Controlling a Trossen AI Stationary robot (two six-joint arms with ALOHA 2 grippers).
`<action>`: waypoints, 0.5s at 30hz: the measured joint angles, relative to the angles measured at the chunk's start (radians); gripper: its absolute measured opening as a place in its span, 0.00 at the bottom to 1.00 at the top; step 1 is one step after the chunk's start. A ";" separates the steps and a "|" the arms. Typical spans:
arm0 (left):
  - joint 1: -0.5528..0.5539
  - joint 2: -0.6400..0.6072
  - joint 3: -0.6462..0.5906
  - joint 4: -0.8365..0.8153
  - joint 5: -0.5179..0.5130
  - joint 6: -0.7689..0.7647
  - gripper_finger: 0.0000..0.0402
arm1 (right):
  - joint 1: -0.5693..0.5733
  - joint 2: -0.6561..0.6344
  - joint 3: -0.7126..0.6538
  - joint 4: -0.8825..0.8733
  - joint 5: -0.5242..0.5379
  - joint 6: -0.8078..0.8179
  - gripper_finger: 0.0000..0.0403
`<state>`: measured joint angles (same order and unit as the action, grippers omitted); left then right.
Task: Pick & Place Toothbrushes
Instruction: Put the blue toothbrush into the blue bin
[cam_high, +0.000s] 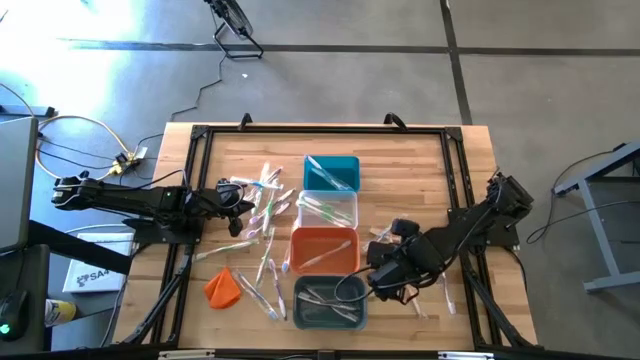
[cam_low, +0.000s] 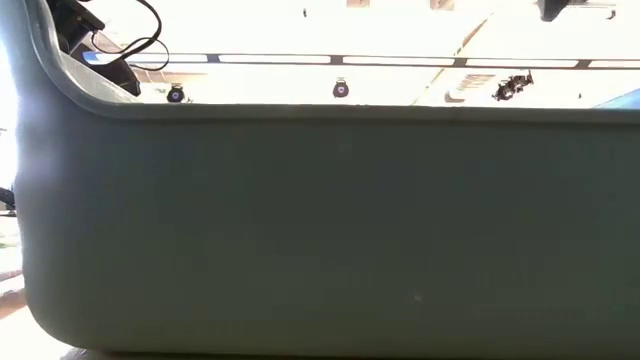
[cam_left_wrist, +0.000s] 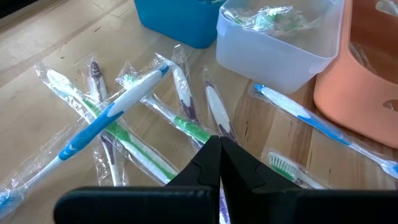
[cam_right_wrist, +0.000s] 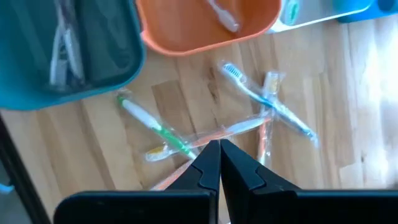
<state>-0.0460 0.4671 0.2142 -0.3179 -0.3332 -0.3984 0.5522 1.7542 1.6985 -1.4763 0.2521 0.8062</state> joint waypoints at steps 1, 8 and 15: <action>0.000 0.000 0.000 0.000 0.000 0.000 0.00 | 0.000 -0.002 0.000 -0.010 0.008 0.000 0.01; 0.000 0.000 0.000 0.000 0.000 0.000 0.00 | -0.008 -0.048 -0.111 0.058 -0.015 0.000 0.01; 0.000 0.000 0.000 0.000 0.000 0.000 0.00 | -0.036 -0.108 -0.311 0.267 -0.090 -0.028 0.01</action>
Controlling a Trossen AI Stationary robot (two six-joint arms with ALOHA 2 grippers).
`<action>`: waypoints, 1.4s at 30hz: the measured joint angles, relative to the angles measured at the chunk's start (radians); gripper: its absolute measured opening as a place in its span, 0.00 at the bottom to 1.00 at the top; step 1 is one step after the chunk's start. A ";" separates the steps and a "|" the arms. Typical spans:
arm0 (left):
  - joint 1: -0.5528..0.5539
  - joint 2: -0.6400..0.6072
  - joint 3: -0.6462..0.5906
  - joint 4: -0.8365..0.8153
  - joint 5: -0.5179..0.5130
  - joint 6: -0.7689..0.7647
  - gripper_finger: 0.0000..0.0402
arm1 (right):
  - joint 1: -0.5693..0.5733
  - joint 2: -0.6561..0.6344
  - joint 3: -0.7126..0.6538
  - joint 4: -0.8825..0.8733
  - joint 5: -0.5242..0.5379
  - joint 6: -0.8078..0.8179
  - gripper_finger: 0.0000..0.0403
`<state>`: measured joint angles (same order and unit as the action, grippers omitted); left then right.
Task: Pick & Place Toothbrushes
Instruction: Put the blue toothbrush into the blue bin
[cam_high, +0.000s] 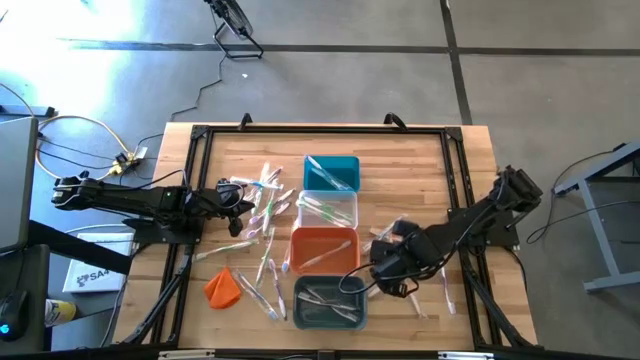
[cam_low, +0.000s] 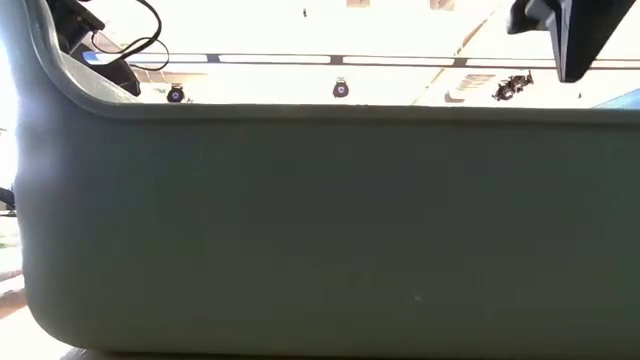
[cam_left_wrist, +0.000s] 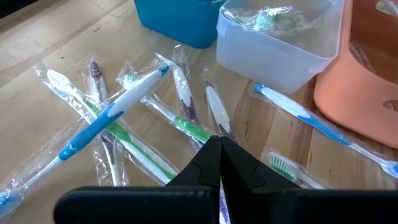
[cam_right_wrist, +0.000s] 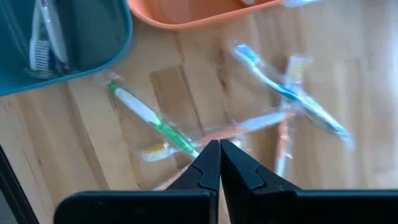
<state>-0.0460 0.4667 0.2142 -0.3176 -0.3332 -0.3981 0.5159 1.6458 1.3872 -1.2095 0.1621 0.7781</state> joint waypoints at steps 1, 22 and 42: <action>0.000 0.000 0.000 0.000 0.000 0.000 0.00 | -0.006 -0.010 -0.029 0.033 -0.010 -0.005 0.01; 0.000 0.000 0.000 0.000 0.000 0.000 0.00 | -0.305 -0.095 -0.361 0.385 -0.240 -0.383 0.01; 0.000 0.000 0.000 -0.001 0.000 0.000 0.00 | -0.447 -0.094 -0.376 0.434 -0.255 -0.547 0.01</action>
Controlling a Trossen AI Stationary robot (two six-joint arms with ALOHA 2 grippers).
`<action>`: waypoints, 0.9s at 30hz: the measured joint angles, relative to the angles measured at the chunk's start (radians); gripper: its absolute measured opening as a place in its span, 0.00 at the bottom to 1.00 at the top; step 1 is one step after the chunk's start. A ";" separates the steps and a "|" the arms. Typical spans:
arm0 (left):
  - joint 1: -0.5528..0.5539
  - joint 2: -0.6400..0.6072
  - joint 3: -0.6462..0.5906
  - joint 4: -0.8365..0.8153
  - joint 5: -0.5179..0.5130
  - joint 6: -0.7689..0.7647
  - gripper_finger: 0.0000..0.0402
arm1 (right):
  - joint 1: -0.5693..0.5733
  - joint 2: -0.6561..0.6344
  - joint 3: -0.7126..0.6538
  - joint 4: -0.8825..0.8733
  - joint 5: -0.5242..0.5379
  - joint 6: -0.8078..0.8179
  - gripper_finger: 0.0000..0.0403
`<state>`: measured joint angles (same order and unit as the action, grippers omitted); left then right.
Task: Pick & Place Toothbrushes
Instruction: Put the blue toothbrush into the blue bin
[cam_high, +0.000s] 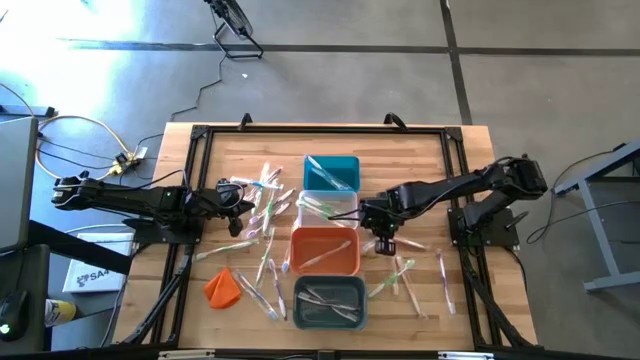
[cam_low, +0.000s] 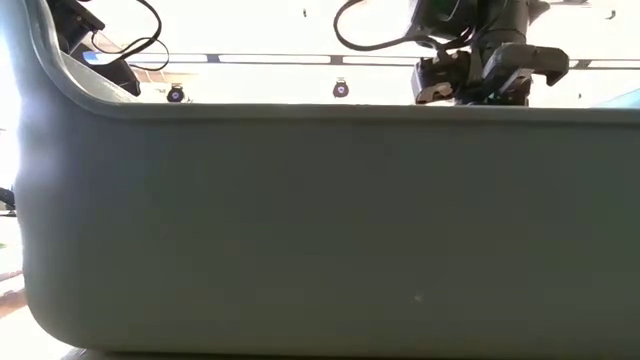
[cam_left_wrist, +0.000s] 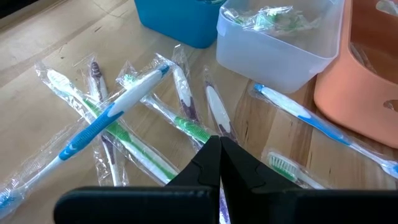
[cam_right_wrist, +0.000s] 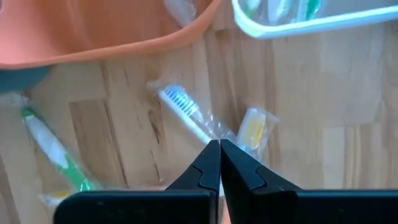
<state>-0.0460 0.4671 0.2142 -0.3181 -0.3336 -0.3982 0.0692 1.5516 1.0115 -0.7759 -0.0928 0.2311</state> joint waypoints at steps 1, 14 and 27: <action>0.000 0.000 0.000 0.000 0.000 0.000 0.00 | 0.000 0.000 0.000 0.000 0.018 0.000 0.01; 0.000 0.000 0.000 0.000 0.000 0.000 0.00 | 0.003 0.000 0.000 0.005 0.120 -0.036 0.13; 0.000 0.000 0.000 0.000 0.000 0.000 0.00 | 0.008 0.001 0.001 0.033 0.059 -0.045 0.39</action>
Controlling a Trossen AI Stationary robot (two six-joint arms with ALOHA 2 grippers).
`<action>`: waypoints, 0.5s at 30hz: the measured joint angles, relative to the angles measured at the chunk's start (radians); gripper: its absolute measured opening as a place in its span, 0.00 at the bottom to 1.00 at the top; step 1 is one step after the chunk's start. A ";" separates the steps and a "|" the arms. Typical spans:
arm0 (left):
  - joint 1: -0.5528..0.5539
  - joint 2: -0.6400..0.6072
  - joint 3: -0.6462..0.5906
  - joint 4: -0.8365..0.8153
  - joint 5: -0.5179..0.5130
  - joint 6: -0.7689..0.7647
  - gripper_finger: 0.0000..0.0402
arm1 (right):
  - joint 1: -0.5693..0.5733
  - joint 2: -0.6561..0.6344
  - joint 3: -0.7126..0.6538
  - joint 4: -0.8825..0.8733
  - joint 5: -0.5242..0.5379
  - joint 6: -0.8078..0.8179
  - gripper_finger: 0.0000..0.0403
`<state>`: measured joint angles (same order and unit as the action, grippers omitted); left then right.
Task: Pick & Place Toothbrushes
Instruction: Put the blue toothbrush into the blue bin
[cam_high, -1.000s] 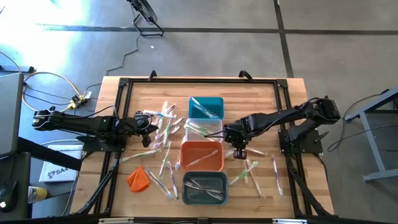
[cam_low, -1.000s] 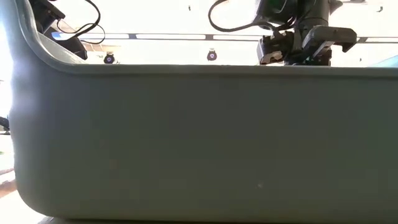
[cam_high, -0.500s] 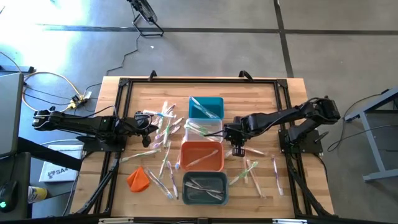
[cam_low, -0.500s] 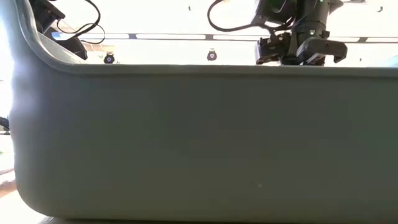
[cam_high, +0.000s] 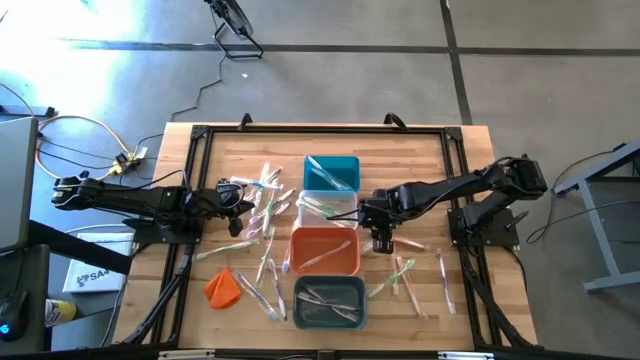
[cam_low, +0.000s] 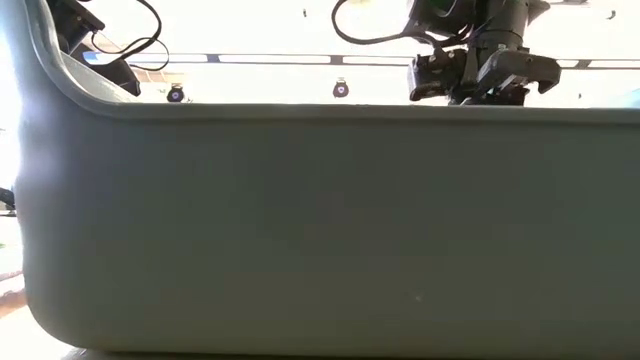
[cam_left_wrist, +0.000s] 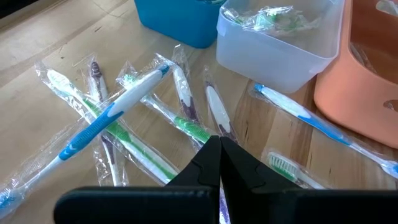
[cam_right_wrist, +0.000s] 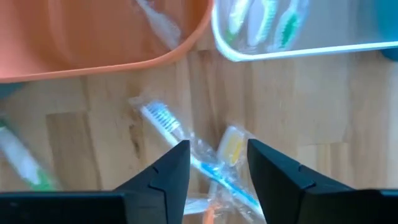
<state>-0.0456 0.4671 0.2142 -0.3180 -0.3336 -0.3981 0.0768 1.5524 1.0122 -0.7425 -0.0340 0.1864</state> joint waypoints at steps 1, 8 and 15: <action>0.000 0.000 0.000 0.000 0.000 0.000 0.00 | 0.003 0.005 0.000 0.001 0.000 0.000 0.39; 0.000 0.000 0.000 0.000 0.000 0.000 0.00 | 0.049 0.071 0.000 0.028 0.009 0.000 0.38; 0.000 0.000 0.000 0.000 0.000 0.000 0.00 | 0.085 0.135 0.000 0.046 0.009 0.000 0.38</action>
<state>-0.0460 0.4671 0.2142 -0.3180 -0.3336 -0.3981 0.1619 1.6876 1.0126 -0.6970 -0.0250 0.1860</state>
